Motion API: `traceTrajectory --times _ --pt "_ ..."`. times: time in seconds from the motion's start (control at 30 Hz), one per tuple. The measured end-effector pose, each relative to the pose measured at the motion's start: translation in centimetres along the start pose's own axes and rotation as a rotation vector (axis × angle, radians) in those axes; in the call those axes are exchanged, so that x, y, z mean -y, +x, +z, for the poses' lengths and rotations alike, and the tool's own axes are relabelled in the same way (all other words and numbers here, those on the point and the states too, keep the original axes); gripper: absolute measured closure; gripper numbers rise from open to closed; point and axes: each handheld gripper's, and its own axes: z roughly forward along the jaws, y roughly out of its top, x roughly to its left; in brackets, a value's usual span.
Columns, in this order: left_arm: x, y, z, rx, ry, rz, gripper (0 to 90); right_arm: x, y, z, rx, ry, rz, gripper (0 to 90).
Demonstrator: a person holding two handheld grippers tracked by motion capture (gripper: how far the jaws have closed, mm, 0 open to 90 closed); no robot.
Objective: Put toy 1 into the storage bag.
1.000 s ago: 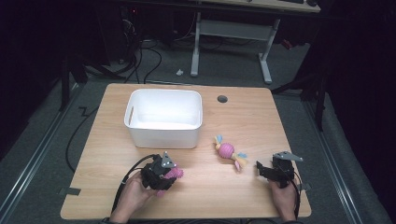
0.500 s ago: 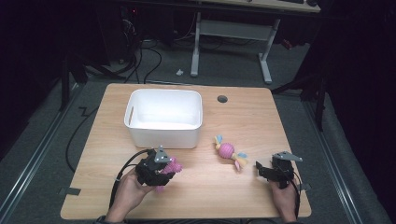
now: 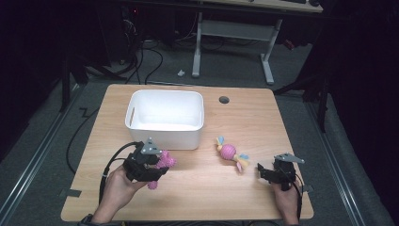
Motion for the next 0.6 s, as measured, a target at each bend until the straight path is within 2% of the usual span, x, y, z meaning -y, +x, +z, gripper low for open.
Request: traceTrajectory --times 0.1,0.27,0.33,0.47,0.6 --pt "-1.0 -0.1 -0.9 -0.001 -0.029 0.012 58.3 0.0 0.0 0.0 0.0 0.0 -0.002 21.7" --pt "-2.4 0.0 -1.8 0.035 -0.084 0.002 58.2 0.0 0.0 0.0 0.0 0.0 0.0 21.7" --pt "-2.8 -0.2 -1.9 0.015 -0.097 0.004 58.2 0.0 0.0 0.0 0.0 0.0 0.0 21.7" --pt "-3.2 -0.4 -2.6 0.012 -0.115 0.003 58.2 0.1 0.0 -0.1 -0.001 -0.002 -0.004 21.7" --pt "-3.7 -0.1 -3.7 -0.001 -0.127 -0.002 58.2 0.1 0.0 -0.1 -0.001 -0.002 -0.004 21.7"
